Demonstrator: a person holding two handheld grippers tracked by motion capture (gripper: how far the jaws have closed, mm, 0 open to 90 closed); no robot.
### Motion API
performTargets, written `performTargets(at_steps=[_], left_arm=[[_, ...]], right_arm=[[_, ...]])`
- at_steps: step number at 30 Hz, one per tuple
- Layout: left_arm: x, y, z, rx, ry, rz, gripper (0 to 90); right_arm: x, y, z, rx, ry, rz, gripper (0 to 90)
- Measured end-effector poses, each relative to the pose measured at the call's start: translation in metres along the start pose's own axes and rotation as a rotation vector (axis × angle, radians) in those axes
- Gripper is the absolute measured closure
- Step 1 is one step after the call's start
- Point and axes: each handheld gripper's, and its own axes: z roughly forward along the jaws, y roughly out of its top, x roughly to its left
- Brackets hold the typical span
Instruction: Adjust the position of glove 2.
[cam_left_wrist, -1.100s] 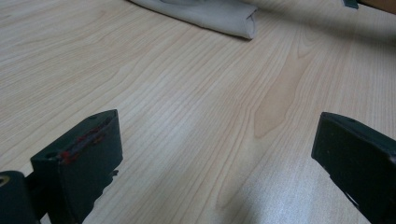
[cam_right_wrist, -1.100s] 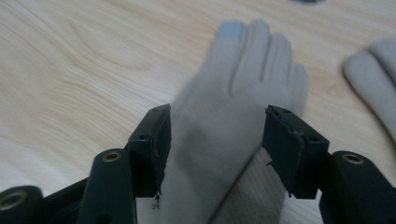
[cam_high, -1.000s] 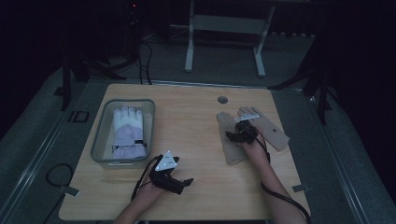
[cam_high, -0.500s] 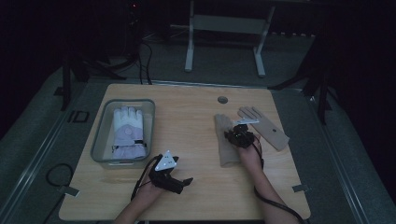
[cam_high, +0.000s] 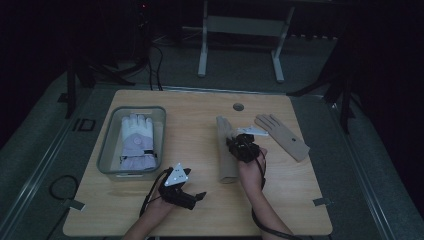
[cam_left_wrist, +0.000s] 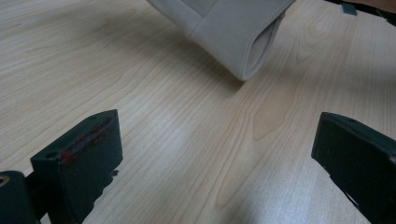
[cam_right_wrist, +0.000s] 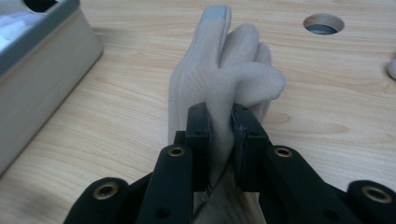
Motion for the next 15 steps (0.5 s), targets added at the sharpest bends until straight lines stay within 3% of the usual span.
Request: performTargets(at_steps=[4, 11, 13, 15], left_arm=[[-0.002, -0.002, -0.001, -0.007, -0.003, -0.004, 2.0], [-0.002, -0.004, 0.003, 0.003, -0.008, 0.000, 1.9], [-0.002, -0.004, 0.003, 0.003, -0.011, -0.001, 1.9], [-0.002, -0.004, 0.003, 0.002, -0.011, 0.000, 1.9]], right_arm=[[0.008, -0.015, 0.011, 0.017, -0.021, -0.007, 78.7], [0.004, -0.037, 0.037, 0.077, -0.029, 0.027, 77.8], [0.005, -0.041, 0.041, 0.090, -0.017, 0.033, 74.7], [0.007, -0.044, 0.045, 0.104, -0.018, 0.007, 68.1]])
